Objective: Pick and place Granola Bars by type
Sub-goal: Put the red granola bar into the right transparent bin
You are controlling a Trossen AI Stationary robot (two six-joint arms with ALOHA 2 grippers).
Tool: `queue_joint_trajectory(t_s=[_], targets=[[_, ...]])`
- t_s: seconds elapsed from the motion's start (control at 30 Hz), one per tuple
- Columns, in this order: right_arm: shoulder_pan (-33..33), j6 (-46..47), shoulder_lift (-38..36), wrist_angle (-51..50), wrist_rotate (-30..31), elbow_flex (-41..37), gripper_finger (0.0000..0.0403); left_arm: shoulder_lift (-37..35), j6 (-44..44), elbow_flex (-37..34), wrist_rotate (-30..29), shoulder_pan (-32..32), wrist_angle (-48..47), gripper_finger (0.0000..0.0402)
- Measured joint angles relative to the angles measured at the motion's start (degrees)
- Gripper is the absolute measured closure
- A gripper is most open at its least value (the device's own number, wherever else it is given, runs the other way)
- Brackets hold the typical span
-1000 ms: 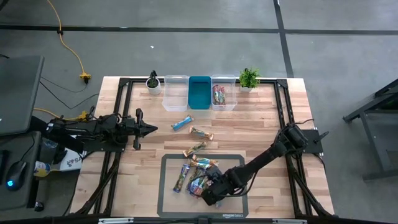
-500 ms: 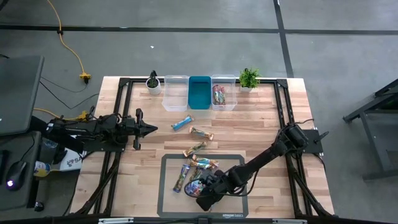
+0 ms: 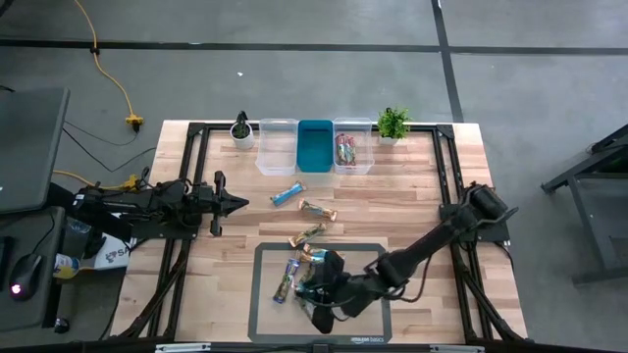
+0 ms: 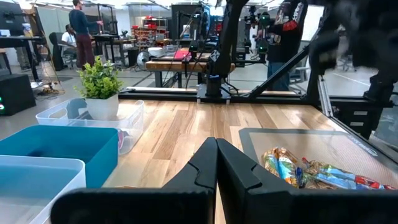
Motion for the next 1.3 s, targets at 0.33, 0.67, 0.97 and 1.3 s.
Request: queue_joint_trajectory(t_s=[0.33, 0.67, 0.97, 1.3], targets=[[0.2, -19.0, -8.1, 8.1, 11.3, 0.0, 0.0325, 0.0, 0.0, 0.0, 0.0, 0.0, 0.0, 0.0401], [0.1, -42.4, -12.5, 22.8, 20.3, 0.0, 0.0325, 0.0, 0.0, 0.0, 0.0, 0.0, 0.0, 0.0401], [-2.3, -61.9, -13.2, 37.7, 29.6, 0.0, 0.0325, 0.0, 0.0, 0.0, 0.0, 0.0, 0.0, 0.0401], [-9.7, -64.7, -13.2, 40.7, 37.8, 0.0, 0.0325, 0.0, 0.0, 0.0, 0.0, 0.0, 0.0, 0.0401]])
